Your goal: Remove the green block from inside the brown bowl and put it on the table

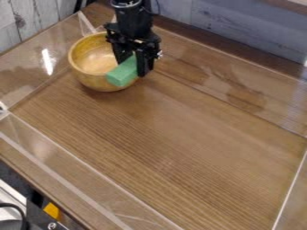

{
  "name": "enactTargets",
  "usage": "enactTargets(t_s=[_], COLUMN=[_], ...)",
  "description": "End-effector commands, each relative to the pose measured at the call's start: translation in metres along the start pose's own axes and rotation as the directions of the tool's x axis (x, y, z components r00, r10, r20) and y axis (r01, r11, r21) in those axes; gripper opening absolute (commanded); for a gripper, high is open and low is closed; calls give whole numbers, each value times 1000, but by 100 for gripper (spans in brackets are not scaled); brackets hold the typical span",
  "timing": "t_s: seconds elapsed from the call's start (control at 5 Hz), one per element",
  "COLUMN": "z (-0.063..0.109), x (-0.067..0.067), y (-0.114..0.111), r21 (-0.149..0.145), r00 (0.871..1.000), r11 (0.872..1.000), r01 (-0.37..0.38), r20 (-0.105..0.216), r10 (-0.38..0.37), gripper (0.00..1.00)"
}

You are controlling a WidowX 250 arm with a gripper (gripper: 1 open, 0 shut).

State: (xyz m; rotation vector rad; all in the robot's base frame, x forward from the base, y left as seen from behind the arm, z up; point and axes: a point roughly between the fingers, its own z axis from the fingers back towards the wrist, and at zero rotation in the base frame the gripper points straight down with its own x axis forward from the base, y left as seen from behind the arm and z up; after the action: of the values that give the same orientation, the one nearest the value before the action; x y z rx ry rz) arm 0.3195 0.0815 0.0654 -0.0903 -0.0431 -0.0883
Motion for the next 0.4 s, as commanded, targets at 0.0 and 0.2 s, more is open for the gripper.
enactTargets(t_s=[0.0, 0.2], z=[19, 24], x=[2, -2], y=[-8, -18], r21=[15, 3], r00=[996, 990], r11=[998, 992], r01=[56, 126], r20=[68, 65], r10=[-57, -125], gripper=[0, 0])
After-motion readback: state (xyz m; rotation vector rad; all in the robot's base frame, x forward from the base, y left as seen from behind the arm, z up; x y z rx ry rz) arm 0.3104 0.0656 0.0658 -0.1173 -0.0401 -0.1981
